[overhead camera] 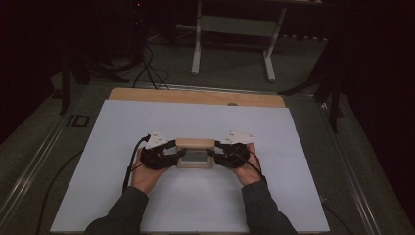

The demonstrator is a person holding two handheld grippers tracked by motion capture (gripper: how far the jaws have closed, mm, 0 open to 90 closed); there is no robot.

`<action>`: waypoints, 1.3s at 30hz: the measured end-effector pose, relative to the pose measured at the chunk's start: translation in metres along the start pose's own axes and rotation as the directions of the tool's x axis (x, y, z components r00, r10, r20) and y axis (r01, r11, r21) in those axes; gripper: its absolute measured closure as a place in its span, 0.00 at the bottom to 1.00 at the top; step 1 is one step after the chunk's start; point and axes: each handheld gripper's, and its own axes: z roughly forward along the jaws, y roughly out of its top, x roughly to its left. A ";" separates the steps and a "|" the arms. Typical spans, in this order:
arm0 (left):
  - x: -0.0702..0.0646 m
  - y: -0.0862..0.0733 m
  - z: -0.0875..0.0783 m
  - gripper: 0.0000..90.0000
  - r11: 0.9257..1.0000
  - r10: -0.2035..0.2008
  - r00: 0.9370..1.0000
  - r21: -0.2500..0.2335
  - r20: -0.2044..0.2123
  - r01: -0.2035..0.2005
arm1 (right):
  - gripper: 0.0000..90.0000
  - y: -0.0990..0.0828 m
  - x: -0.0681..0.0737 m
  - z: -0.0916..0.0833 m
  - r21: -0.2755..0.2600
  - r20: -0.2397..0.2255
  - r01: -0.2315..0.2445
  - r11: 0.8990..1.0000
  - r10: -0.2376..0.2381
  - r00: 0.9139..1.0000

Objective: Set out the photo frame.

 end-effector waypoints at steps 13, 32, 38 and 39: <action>0.005 0.005 0.006 0.59 1.000 -0.021 1.000 0.016 -0.021 0.021 | 0.62 0.002 -0.006 0.007 -0.011 0.004 -0.047 0.999 0.048 0.999; 0.011 0.005 0.021 0.52 0.996 -0.072 0.997 0.053 -0.016 0.073 | 0.56 0.001 -0.014 0.020 0.007 -0.010 -0.130 0.991 0.130 0.991; 0.012 0.004 0.021 0.50 0.996 -0.077 0.997 0.054 -0.014 0.078 | 0.50 -0.001 -0.014 0.020 0.014 -0.020 -0.144 0.990 0.144 0.989; 0.012 0.004 0.020 0.49 0.996 -0.076 0.997 0.052 -0.013 0.077 | 0.49 -0.001 -0.014 0.020 0.013 -0.023 -0.149 0.989 0.149 0.989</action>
